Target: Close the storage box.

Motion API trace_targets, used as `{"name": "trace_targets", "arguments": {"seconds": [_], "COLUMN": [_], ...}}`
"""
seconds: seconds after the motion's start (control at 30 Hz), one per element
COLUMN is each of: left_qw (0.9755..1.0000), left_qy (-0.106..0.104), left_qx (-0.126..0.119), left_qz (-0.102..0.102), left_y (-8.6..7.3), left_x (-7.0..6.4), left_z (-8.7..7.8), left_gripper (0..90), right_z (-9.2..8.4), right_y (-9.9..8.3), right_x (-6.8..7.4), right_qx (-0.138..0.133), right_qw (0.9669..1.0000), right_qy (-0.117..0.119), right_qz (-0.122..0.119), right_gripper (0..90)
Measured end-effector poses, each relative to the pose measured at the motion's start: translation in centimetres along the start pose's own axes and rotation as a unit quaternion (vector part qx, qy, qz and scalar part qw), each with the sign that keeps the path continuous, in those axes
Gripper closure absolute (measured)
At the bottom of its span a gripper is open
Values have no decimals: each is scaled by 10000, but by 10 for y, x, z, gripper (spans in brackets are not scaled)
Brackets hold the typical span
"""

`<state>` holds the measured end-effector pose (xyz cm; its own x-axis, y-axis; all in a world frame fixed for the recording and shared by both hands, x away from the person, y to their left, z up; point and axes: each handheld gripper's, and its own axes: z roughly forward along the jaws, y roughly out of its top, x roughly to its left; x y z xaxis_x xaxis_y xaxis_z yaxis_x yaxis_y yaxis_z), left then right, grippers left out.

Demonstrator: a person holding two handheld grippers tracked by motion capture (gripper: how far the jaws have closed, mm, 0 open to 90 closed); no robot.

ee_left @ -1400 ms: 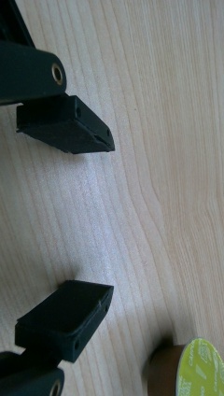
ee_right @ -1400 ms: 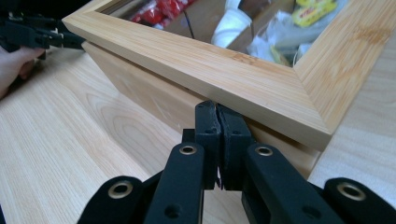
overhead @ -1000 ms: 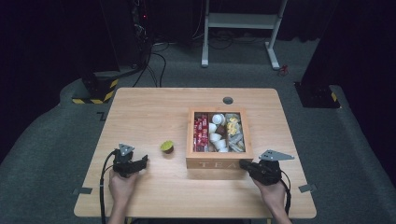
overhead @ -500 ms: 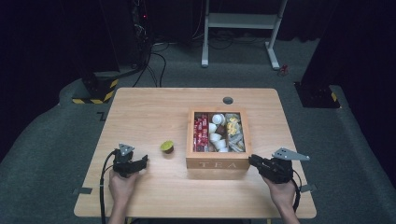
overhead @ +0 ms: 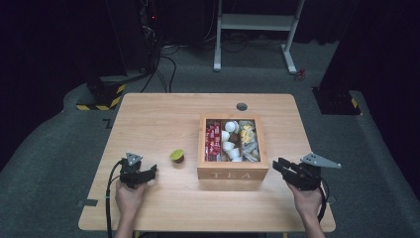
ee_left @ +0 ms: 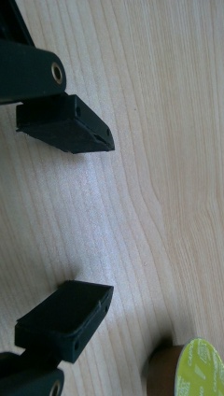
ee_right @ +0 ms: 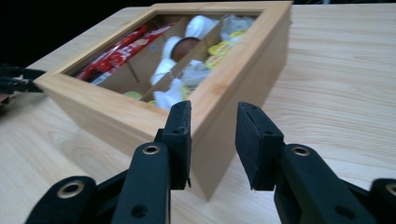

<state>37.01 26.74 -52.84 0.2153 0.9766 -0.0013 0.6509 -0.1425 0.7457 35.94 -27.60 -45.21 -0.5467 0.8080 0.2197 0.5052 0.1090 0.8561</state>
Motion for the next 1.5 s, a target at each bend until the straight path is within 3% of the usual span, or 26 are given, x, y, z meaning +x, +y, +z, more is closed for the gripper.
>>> {"name": "trace_targets", "arguments": {"seconds": [0.4,0.7,1.07,1.5], "left_qw": [10000,10000,10000,10000], "left_qy": [1,1,2,2], "left_qx": [-1,-1,-1,0], "left_qz": [-2,-1,0,0], "left_y": [0,0,0,0], "left_x": [0,0,0,0], "left_z": [0,0,0,0], "left_gripper": [259,259,258,258], "right_z": [4,21,45,55], "right_y": [-4,-9,-19,-27], "right_x": [-27,-41,-47,-50], "right_qx": [32,235,595,798], "right_qw": [9981,9949,9896,9842], "right_qy": [-547,-895,-1293,-1577], "right_qz": [294,399,204,81], "right_gripper": [589,539,511,490]}}
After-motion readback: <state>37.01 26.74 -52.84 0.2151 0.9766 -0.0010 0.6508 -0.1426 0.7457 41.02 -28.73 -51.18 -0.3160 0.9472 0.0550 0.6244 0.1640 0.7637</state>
